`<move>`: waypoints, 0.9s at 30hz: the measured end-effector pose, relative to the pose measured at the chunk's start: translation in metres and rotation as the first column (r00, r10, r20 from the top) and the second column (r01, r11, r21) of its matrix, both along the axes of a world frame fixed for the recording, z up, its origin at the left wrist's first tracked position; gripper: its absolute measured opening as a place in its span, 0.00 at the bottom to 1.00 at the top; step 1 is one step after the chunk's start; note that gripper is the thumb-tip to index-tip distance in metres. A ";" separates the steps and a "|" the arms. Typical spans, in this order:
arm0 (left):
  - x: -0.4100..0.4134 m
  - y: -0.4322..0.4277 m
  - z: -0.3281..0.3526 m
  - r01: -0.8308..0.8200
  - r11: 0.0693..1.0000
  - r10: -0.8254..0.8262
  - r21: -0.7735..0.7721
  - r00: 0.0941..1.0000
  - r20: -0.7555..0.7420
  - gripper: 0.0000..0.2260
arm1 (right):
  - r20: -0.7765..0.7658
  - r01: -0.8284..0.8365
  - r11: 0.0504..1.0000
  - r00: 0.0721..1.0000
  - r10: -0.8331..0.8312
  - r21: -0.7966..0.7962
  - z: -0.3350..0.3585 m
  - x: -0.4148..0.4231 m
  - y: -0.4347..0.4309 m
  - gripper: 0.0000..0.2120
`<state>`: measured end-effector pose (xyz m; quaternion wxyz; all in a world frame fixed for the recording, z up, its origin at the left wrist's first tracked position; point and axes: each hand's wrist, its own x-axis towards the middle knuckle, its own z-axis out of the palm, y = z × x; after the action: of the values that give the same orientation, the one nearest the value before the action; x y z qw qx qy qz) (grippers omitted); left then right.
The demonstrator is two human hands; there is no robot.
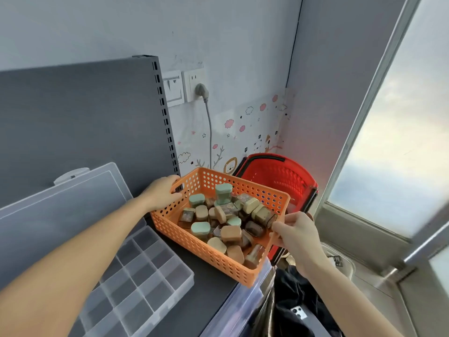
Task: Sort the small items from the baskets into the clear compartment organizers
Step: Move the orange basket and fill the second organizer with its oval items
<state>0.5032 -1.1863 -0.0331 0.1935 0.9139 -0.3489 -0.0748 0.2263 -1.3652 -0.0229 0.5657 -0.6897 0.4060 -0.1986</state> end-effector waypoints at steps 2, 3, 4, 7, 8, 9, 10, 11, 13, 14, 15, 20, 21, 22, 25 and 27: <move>0.001 0.003 0.000 0.003 0.999 -0.004 0.043 1.000 0.018 0.13 | -0.011 -0.013 1.000 1.000 0.013 0.017 -0.005 0.001 0.003 0.03; 0.001 0.004 0.000 -0.005 0.997 0.002 0.076 0.999 0.037 0.12 | -0.013 -0.027 0.999 1.000 0.028 0.035 -0.007 0.002 0.004 0.05; 0.000 0.006 0.001 -0.020 0.993 0.012 0.114 0.997 0.074 0.12 | -0.009 -0.048 0.997 0.999 0.049 0.057 -0.010 0.003 0.006 0.06; -0.007 0.012 0.003 -0.116 0.976 0.071 0.182 0.970 0.234 0.14 | 0.014 -0.110 0.986 0.994 0.109 0.128 -0.013 0.004 0.016 0.10; -0.012 0.014 0.004 -0.129 0.977 0.085 0.172 0.967 0.242 0.15 | 0.016 -0.132 0.981 0.991 0.131 0.142 -0.016 0.004 0.021 0.10; -0.016 0.016 0.005 -0.129 0.978 0.087 0.166 0.968 0.236 0.16 | 0.017 -0.153 0.976 0.988 0.153 0.154 -0.017 0.003 0.025 0.11; -0.021 0.018 0.005 -0.122 0.978 0.080 0.167 0.969 0.235 0.18 | 0.029 -0.171 0.971 0.985 0.168 0.166 -0.018 0.003 0.030 0.11; -0.026 0.021 0.005 -0.118 0.978 0.074 0.173 0.968 0.241 0.19 | 0.041 -0.184 0.968 0.983 0.179 0.170 -0.018 0.002 0.035 0.11; -0.037 0.027 0.004 -0.106 0.980 0.062 0.171 0.968 0.243 0.21 | 0.063 -0.201 0.966 0.979 0.193 0.161 -0.016 -0.001 0.041 0.09; -0.043 0.030 0.003 -0.094 0.982 0.054 0.164 0.970 0.236 0.21 | 0.067 -0.213 0.965 0.976 0.205 0.153 -0.015 -0.002 0.042 0.08; -0.048 0.033 0.002 -0.077 0.985 0.041 0.155 0.974 0.225 0.22 | 0.059 -0.228 0.964 0.973 0.221 0.138 -0.014 -0.003 0.042 0.08; -0.071 0.048 0.003 -0.023 0.997 0.009 0.079 0.984 0.179 0.18 | -0.157 -0.364 0.929 0.923 0.351 -0.063 0.002 -0.006 0.034 0.12; -0.077 0.049 0.005 -0.008 0.998 -0.004 0.070 0.985 0.173 0.18 | -0.218 -0.392 0.913 0.906 0.362 -0.112 0.005 -0.007 0.031 0.15; -0.083 0.049 0.006 0.015 0.998 -0.026 0.064 0.986 0.166 0.18 | -0.266 -0.414 0.897 0.892 0.365 -0.156 0.007 -0.007 0.029 0.17; -0.101 0.048 0.010 0.093 0.993 -0.103 0.072 0.982 0.159 0.19 | -0.350 -0.449 0.841 0.873 0.340 -0.302 0.011 -0.005 0.025 0.18; -0.112 0.048 0.011 0.117 0.988 -0.131 0.096 0.979 0.157 0.19 | -0.329 -0.445 0.816 0.884 0.333 -0.368 0.015 -0.002 0.028 0.18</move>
<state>0.3914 -1.1380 -0.0221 0.1199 0.9008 -0.4164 -0.0269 0.2241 -1.3369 -0.0082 0.3708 -0.8859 0.2684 -0.0746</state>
